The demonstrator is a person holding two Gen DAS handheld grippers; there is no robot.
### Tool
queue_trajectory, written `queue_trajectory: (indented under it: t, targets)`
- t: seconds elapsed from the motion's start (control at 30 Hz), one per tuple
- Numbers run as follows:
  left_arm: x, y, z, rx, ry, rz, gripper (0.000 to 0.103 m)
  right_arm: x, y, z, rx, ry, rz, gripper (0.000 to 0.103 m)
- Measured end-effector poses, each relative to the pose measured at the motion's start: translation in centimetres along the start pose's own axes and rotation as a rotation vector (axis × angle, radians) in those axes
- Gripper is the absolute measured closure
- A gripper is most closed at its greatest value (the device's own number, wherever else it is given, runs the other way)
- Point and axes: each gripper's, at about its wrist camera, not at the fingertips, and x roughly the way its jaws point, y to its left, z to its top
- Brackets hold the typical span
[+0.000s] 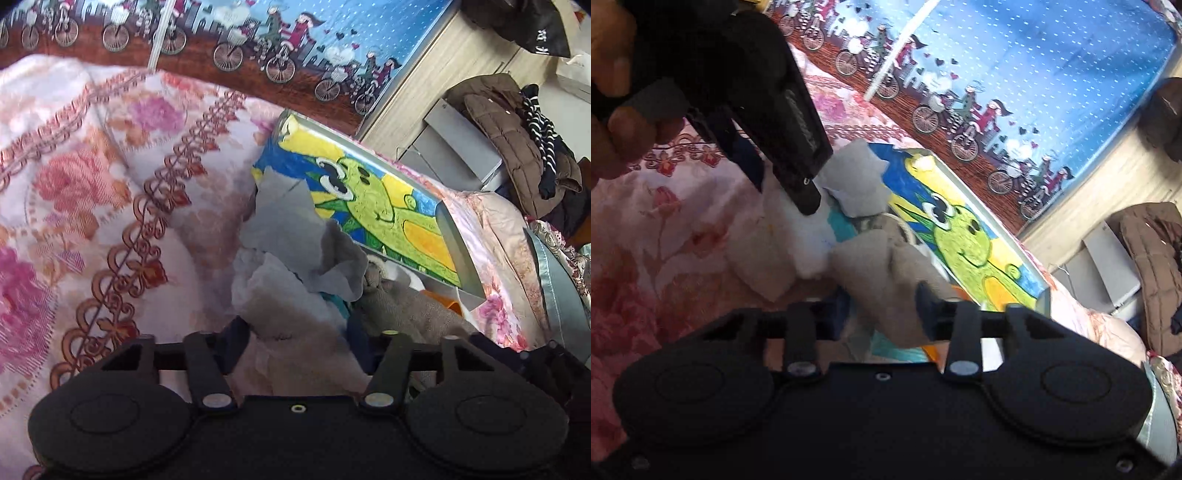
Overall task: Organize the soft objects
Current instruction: 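Carry the white cloth and beige sock into the tray with both tools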
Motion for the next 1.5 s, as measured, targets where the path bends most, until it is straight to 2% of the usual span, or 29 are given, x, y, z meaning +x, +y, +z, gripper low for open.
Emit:
queue_trajectory:
  t: [0.03,0.13,0.23,0.43,0.63,0.77,1.03,1.17,1.27,1.5]
  targets:
    - [0.1,0.1,0.0,-0.007,0.003,0.001,0.056,0.5,0.1,-0.1,-0.001,-0.001,0.01,0.093]
    - [0.5,0.3,-0.3,-0.026,0.005,0.022,0.088,1.1,0.6,-0.3,-0.026,0.002,0.03,0.098]
    - [0.3,0.4,-0.9,-0.021,-0.004,0.029,0.091,0.6,0.6,-0.3,-0.048,-0.017,0.021,0.1]
    - [-2.2,-1.7,-1.7,0.081,-0.064,0.085,0.093,-1.5,0.4,0.1,-0.105,-0.071,-0.035,0.103]
    - [-6.1,-3.9,-2.2,0.136,-0.125,0.134,0.094,-3.4,0.0,-0.4,-0.148,-0.115,-0.102,0.103]
    - [-8.2,-5.4,-2.3,0.181,-0.16,0.151,0.094,-4.8,-1.3,-0.4,-0.136,-0.153,-0.15,0.103]
    - [-10.5,-9.1,-1.6,0.294,-0.232,0.121,0.094,-6.0,-4.9,0.1,-0.08,-0.243,-0.258,0.103]
    - [-10.7,-10.8,-0.2,0.316,-0.269,0.114,0.094,-4.7,-6.9,0.6,-0.032,-0.279,-0.317,0.103]
    - [-9.8,-12.4,2.0,0.354,-0.296,0.129,0.094,-2.4,-7.9,0.3,-0.046,-0.264,-0.358,0.103]
    - [-3.4,-15.2,8.3,0.414,-0.301,0.141,0.094,4.8,-9.7,0.1,-0.116,-0.224,-0.451,0.103]
